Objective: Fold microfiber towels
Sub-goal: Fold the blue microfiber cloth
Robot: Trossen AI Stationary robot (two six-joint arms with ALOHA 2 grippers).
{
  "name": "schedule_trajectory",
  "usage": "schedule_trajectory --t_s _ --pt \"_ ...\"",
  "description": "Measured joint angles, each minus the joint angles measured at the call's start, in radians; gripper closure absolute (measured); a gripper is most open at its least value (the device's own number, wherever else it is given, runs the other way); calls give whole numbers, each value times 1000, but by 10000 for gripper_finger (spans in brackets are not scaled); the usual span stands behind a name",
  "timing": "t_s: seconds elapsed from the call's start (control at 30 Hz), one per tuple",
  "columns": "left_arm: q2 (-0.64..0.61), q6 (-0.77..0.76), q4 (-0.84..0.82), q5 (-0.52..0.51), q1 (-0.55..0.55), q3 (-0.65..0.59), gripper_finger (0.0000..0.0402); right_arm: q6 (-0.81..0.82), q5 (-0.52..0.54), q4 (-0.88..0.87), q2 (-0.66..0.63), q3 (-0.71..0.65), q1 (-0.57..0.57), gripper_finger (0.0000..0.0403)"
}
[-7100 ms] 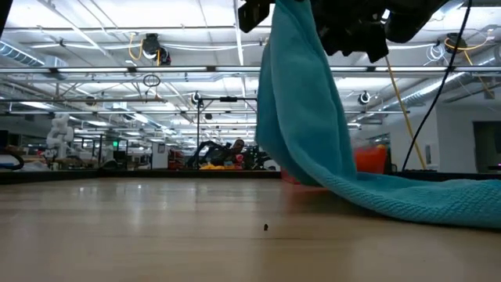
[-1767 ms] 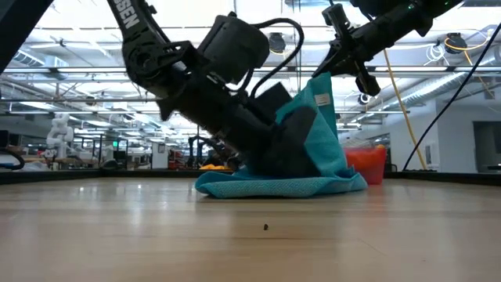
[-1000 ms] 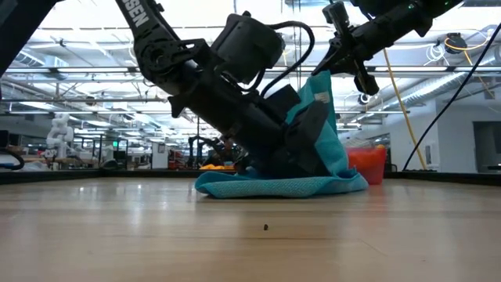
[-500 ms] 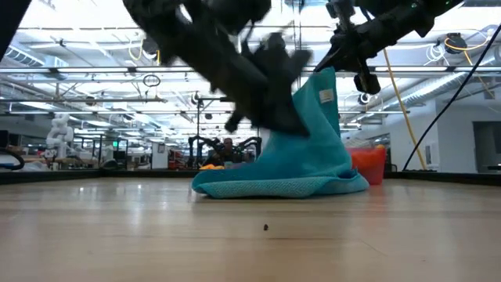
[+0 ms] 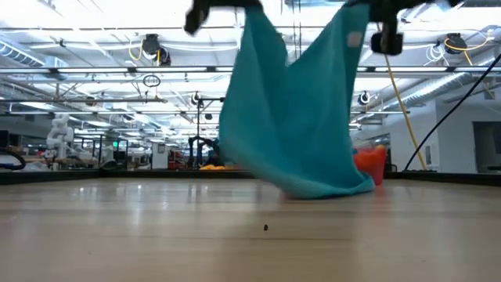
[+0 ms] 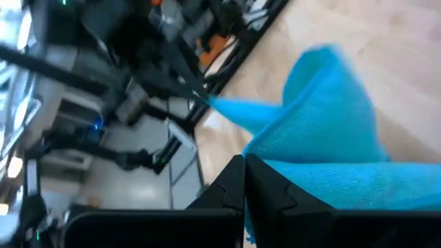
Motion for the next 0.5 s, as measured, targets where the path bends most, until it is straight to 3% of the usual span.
schedule_trajectory --t_s 0.23,0.33,0.4,0.5 --pt "-155 -5 -21 3 -100 0 396 -50 137 -201 5 191 128 403" --pt "-210 -8 47 4 -153 0 399 -89 182 -309 33 312 176 403" --pt "-241 -18 106 14 -194 0 397 -107 190 -393 59 400 208 403" --pt "-275 -81 228 108 -247 0 395 -89 143 -505 98 524 269 403"
